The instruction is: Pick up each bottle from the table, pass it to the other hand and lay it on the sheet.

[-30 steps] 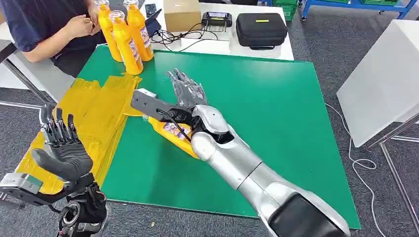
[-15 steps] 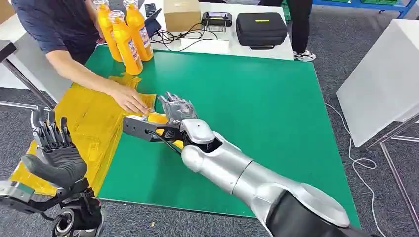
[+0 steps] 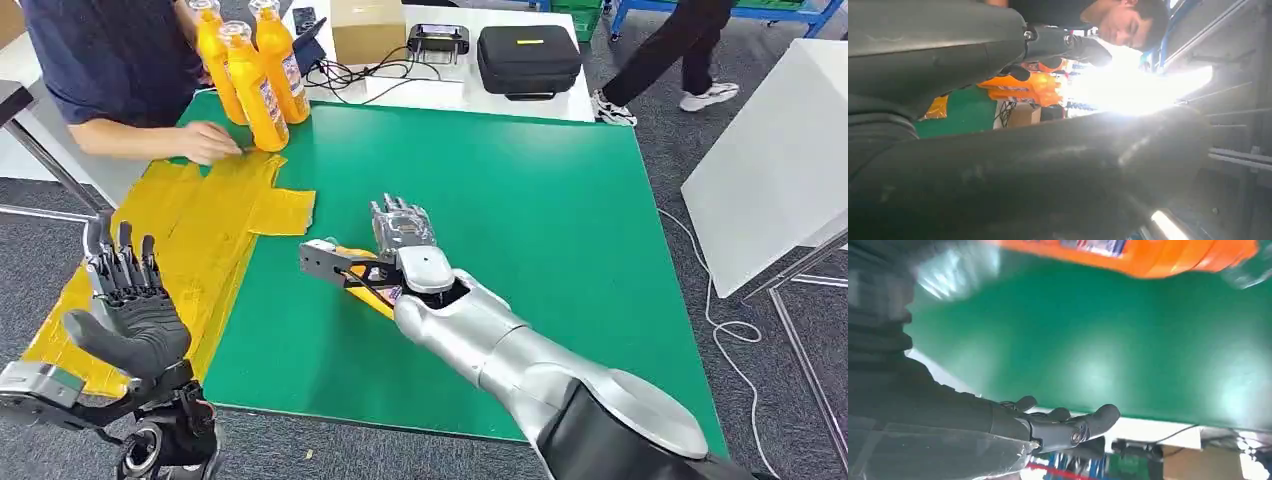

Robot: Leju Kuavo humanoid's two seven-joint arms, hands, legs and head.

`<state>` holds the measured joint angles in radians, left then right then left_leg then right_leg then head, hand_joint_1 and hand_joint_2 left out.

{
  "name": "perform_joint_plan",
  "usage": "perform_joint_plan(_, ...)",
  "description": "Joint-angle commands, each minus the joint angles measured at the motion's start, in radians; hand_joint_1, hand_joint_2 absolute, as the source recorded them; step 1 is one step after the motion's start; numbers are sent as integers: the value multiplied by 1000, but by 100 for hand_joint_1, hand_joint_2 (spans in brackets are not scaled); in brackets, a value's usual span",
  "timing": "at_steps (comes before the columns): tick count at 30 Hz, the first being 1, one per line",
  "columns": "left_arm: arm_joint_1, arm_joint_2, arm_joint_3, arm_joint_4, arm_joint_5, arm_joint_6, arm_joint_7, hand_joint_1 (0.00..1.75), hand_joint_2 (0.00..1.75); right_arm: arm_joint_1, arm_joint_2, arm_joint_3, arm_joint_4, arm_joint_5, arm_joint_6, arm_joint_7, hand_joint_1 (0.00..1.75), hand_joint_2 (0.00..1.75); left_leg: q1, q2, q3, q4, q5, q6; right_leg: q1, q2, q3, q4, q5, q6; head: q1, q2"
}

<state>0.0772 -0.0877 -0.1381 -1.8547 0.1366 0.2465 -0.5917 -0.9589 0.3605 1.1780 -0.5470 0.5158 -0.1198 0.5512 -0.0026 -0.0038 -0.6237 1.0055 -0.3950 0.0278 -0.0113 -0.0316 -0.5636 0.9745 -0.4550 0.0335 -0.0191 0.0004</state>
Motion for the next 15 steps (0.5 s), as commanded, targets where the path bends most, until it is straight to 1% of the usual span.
perform_joint_plan(1,-9,31,-16,17,5,40,9,0,0,82,-11,-167,-61,196,-60,-59,0,175,1,-1,4,-1,-1,-2,1,1,6,-2,-2,-2,0,0)
perform_joint_plan(3,-4,33,-13,16,8,37,10,0,0,96,-12,-178,-80,217,-53,-50,0,175,1,0,2,-1,-1,-1,1,1,2,-1,0,-1,0,0)
perform_joint_plan(4,-4,33,-13,16,8,37,10,0,0,96,-12,-178,-80,217,-53,-50,0,175,1,0,4,-1,-2,-2,1,2,5,-1,-1,-1,0,0)
perform_joint_plan(5,-8,32,-9,25,11,29,13,0,0,120,-15,-214,-111,252,-42,-66,0,175,2,0,6,-1,-2,-2,1,3,7,-2,-2,-2,0,0)
perform_joint_plan(7,-36,27,-5,49,14,8,19,0,0,176,-15,-280,-162,310,-18,-82,0,175,1,-1,2,-1,-1,-2,1,0,4,-1,-1,-1,0,0)
perform_joint_plan(10,-88,16,-6,79,9,-7,25,0,0,243,-11,-336,-201,366,22,-93,0,175,1,-3,2,-1,0,-2,1,-1,4,-2,-1,-1,0,0)
perform_joint_plan(13,-130,10,-8,95,2,-7,43,0,0,253,-11,-323,-184,346,44,-89,0,175,1,-4,3,-1,0,-2,1,-2,5,-2,-1,-1,0,0)
perform_joint_plan(14,-136,10,-7,97,2,-6,46,0,0,251,-11,-318,-176,337,48,-84,0,175,1,-4,1,-1,0,-1,0,-2,3,-1,-1,-1,0,0)
perform_joint_plan(15,-143,11,-4,98,0,-2,51,0,0,238,-11,-301,-142,322,50,-68,0,175,1,-4,3,-1,0,-2,1,-1,5,-2,-2,-2,0,0)
